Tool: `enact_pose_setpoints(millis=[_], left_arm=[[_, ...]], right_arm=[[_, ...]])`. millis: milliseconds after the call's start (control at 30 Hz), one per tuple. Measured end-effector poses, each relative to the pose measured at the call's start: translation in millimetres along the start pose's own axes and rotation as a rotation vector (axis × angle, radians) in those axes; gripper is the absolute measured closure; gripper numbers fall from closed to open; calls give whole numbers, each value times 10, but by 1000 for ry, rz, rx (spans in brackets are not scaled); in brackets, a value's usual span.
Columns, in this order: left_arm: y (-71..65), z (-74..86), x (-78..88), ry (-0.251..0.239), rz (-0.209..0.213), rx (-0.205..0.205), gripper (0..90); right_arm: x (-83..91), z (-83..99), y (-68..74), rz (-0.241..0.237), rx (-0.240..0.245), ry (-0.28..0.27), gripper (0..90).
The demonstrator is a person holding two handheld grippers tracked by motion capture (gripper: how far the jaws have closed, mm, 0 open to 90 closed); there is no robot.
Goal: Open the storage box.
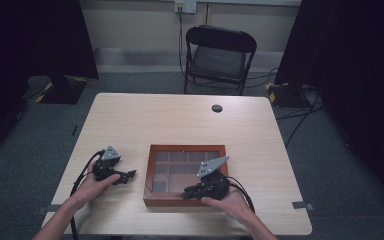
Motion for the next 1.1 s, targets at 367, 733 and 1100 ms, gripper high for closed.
enact_pose_setpoints(millis=[367,733,1100], left_arm=[[5,-1,0,1,0,-5,101],[6,-1,0,2,0,-7,101],[7,-1,0,2,0,-7,100]], right_arm=[[1,-8,-7,-11,-29,7,815],[67,-72,10,-20,-33,-17,816],[143,-148,17,-30,-63,-28,815]])
Point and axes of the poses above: each handheld gripper's, and its own axes: x roughly backward along the jaws, z roughly out of its underside, y roughly to its left, the point moved 5 cm from there along -x, roughly forward along the jaws, and after that the axes turned 7 degrees about -x, right-handed, at the moved point
